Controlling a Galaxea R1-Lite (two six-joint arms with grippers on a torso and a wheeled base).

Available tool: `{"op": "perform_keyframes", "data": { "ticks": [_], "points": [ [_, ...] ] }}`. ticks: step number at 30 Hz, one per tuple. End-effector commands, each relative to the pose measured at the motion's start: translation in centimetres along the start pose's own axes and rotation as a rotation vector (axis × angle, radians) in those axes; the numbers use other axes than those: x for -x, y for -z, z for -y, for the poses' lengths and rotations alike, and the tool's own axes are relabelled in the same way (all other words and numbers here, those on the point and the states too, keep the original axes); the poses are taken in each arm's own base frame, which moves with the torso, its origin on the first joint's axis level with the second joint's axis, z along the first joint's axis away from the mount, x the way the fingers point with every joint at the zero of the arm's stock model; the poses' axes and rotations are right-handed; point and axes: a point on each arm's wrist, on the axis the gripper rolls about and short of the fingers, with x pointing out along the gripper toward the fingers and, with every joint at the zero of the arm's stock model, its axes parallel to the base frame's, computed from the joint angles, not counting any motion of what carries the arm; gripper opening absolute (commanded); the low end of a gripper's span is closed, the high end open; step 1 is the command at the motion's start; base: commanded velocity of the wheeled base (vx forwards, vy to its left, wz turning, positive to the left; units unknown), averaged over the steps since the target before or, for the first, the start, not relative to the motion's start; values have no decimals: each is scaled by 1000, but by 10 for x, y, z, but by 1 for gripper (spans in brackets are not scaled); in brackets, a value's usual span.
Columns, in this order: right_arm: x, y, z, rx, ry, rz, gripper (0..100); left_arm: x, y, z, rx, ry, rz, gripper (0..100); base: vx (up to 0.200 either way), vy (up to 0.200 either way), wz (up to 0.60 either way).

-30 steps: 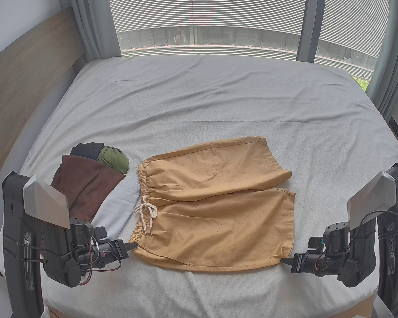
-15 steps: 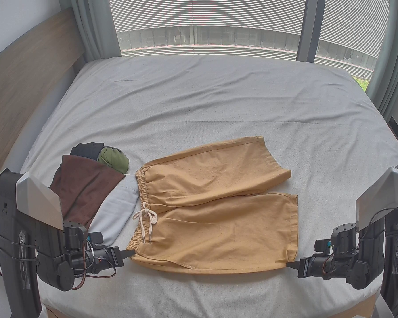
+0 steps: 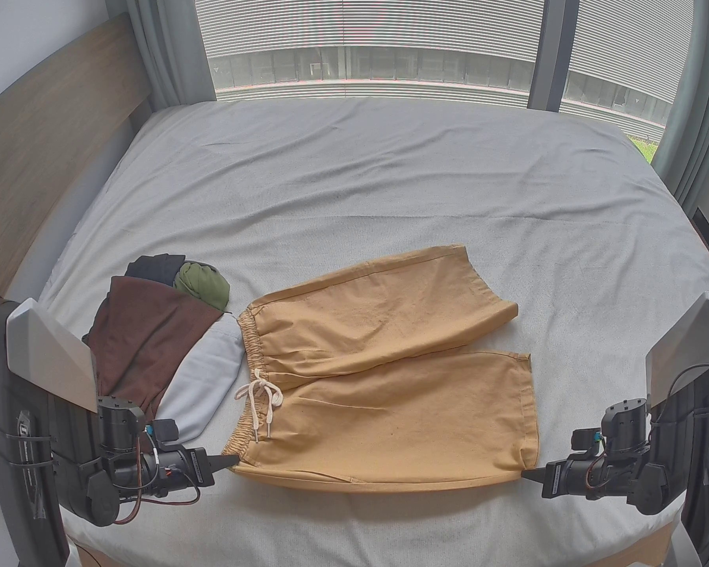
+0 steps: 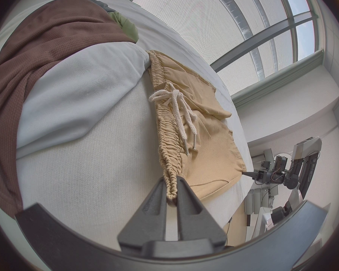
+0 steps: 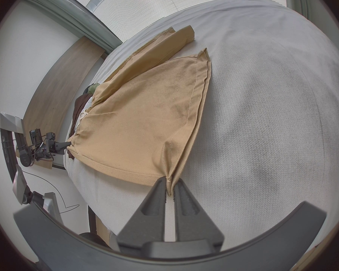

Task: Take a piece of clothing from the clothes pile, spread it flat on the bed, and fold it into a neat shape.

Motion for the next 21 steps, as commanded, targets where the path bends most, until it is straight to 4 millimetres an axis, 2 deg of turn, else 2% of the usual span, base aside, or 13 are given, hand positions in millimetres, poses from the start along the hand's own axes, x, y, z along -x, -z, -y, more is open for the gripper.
{"op": "perform_keyframes", "data": {
  "ticks": [1,8,14,21],
  "points": [
    [3,3,-1,-6,4,-13,0,5,3,3,-7,-2,-11,0,0,0,0],
    [8,-6,-4,6,-18,34,0,0,-4,4,-44,31,12,0,0,0,0],
    [13,-28,-13,10,-48,159,0,-16,-17,12,-95,65,57,0,0,0,0],
    [14,-56,-11,10,-63,288,0,-18,-37,22,-86,104,134,0,0,0,0]
  ]
}}
